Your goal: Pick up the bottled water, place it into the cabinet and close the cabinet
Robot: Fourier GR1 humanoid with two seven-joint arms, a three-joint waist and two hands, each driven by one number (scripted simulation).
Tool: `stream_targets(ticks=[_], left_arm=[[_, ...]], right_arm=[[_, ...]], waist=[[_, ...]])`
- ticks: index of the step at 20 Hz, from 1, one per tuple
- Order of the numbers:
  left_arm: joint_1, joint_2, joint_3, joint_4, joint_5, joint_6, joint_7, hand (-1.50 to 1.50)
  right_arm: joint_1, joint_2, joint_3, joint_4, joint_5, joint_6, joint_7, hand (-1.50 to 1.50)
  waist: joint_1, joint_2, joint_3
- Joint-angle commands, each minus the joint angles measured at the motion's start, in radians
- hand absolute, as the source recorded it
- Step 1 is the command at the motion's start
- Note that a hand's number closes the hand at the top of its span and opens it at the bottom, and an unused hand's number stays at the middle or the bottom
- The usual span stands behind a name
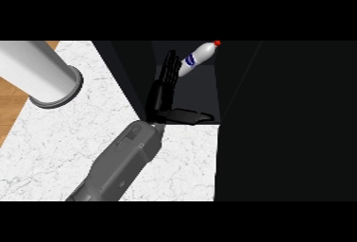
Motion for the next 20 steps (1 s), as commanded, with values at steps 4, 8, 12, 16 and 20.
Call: stream_targets(ticks=[4,8,12,16,20], left_arm=[[0.178,0.011,-0.091,-0.301,-0.040,0.019,0.060,-1.50],[0.345,0.051,-0.163,-0.480,-0.056,0.004,0.064,-1.50],[0.446,0.129,-0.176,-0.614,-0.042,0.009,0.143,1.50],[0.529,0.248,-0.151,-0.734,-0.040,-0.018,0.159,1.50],[0.591,0.319,-0.072,-0.792,0.000,-0.043,0.144,-1.50]], right_arm=[[-0.003,-0.019,-0.015,-0.120,0.006,-0.028,0.071,-1.50],[-0.035,-0.060,-0.047,-0.056,0.042,0.020,0.005,-1.50],[-0.019,-0.129,-0.006,-0.090,0.081,0.089,0.017,1.50],[0.003,-0.182,0.070,-0.113,0.169,0.139,0.039,1.50],[0.007,-0.248,0.125,-0.165,0.213,0.206,0.022,1.50]], waist=[[0.008,0.004,0.000],[0.013,0.002,0.001],[0.010,0.001,0.001],[0.009,0.003,0.000],[0.003,0.002,-0.001]])
